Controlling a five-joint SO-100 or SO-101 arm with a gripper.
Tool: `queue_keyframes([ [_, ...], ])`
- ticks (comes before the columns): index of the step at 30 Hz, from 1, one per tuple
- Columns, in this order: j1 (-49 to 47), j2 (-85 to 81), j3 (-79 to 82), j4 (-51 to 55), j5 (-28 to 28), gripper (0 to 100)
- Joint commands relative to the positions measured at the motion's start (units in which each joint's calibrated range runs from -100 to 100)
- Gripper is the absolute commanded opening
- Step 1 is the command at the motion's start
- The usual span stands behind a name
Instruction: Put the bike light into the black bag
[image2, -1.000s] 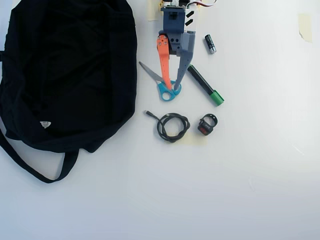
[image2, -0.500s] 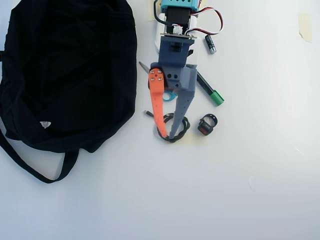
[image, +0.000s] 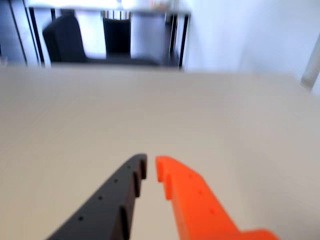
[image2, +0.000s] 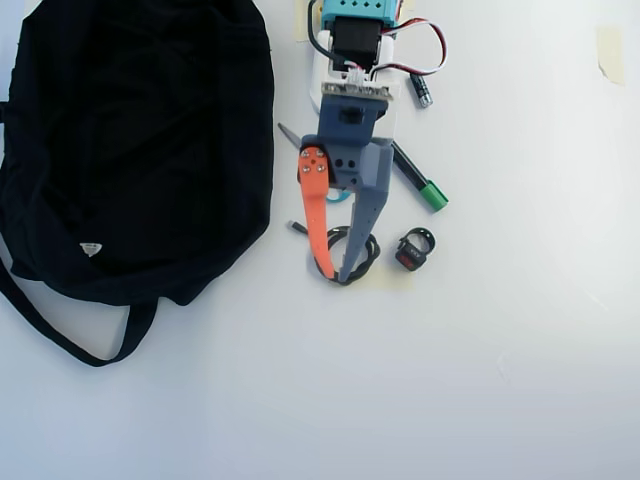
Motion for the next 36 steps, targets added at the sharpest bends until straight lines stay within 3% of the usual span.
queue_keyframes([
  [1, 1.9, -1.5, -1.1, 0.3, 0.3, 2],
  [11, 0.4, -3.9, -1.1, 2.7, 0.2, 2],
  [21, -2.4, -4.5, -8.9, 29.4, 2.6, 2],
  [29, -2.7, -3.3, -21.3, 62.9, 4.6, 2],
  [36, -4.1, -3.4, -24.9, 79.1, 4.6, 2],
])
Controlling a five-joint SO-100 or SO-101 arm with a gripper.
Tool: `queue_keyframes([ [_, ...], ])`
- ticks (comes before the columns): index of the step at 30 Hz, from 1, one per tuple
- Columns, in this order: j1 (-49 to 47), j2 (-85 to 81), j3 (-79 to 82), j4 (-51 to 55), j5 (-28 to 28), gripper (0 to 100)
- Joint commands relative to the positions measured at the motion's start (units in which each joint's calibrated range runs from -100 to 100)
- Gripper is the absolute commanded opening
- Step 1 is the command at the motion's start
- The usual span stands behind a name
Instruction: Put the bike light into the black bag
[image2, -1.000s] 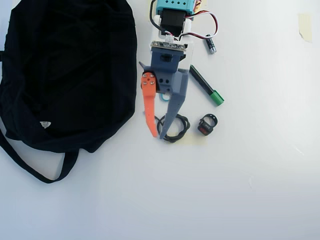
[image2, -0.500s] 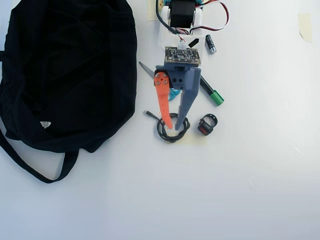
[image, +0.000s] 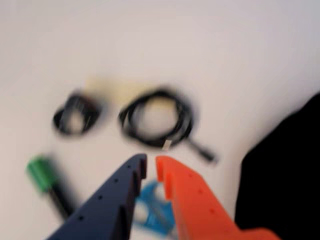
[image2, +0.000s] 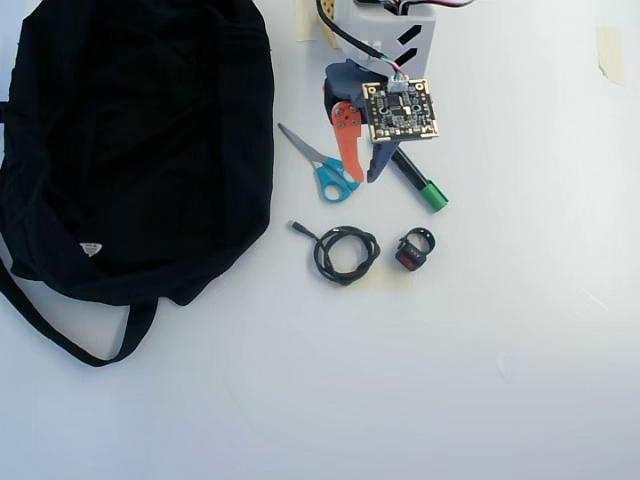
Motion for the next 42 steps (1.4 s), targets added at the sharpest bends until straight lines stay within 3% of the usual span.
queue_keyframes([
  [1, -0.8, -2.0, -4.5, 9.2, 0.3, 2],
  [9, -1.3, -2.8, -6.4, 12.7, 3.3, 2],
  [32, -2.3, -1.3, -5.7, 11.9, 3.4, 2],
  [42, -2.7, 5.3, -6.5, 11.8, 6.5, 2],
])
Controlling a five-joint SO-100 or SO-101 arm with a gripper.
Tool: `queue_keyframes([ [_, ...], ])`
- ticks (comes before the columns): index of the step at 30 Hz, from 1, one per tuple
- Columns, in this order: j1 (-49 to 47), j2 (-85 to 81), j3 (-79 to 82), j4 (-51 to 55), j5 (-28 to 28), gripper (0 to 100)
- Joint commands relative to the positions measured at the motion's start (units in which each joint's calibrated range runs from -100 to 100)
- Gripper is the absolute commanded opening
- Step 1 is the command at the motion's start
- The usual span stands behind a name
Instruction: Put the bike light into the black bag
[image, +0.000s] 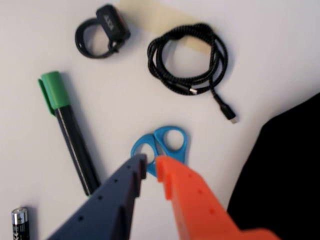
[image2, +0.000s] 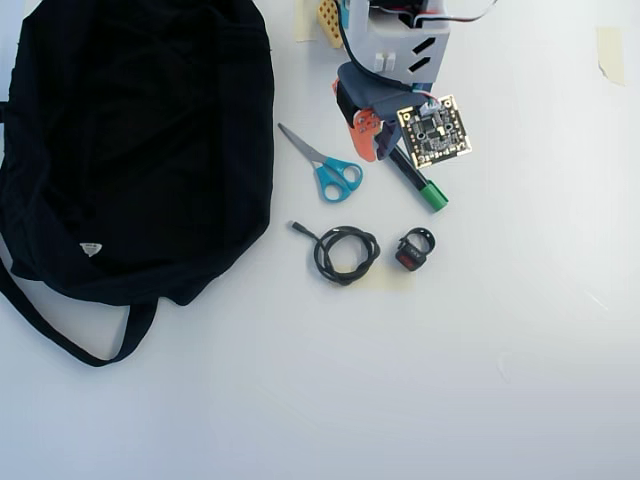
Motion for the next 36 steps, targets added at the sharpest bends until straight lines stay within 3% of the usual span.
queue_keyframes([
  [1, -0.6, 0.5, -2.3, -0.6, 1.3, 2],
  [23, -2.3, 10.0, -2.4, -9.3, 13.7, 2],
  [36, -6.5, 15.1, -7.6, -10.9, 13.5, 2],
])
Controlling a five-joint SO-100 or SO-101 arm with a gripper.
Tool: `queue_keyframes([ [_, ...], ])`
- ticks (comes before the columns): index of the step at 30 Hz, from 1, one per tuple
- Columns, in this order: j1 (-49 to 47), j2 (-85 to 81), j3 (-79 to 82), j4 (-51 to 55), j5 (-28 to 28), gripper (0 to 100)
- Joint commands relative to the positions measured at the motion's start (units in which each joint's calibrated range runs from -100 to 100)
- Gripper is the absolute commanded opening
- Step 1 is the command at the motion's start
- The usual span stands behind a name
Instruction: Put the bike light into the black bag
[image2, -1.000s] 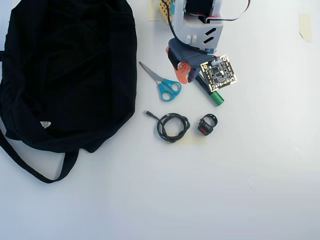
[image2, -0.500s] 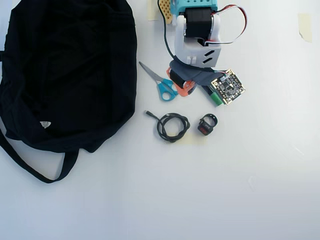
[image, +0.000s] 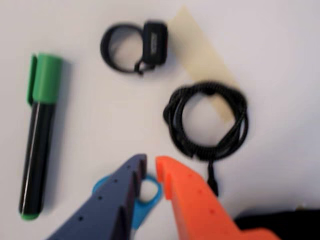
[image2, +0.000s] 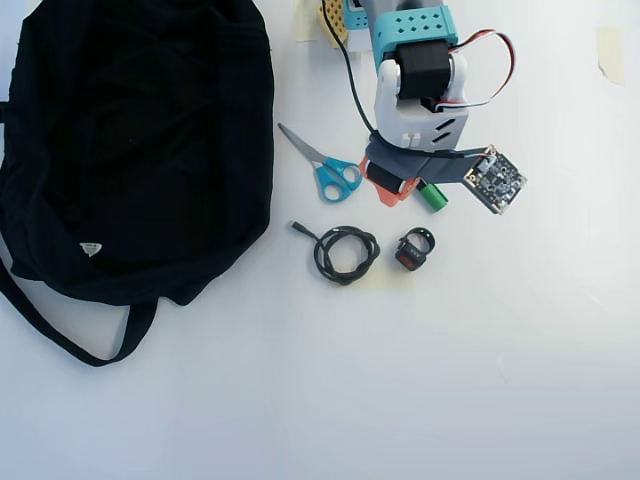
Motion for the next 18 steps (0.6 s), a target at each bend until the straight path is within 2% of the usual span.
queue_keyframes([
  [1, -1.6, 2.0, -6.4, -1.1, -0.2, 2],
  [18, -5.1, 13.1, -15.0, -1.8, 2.1, 3],
])
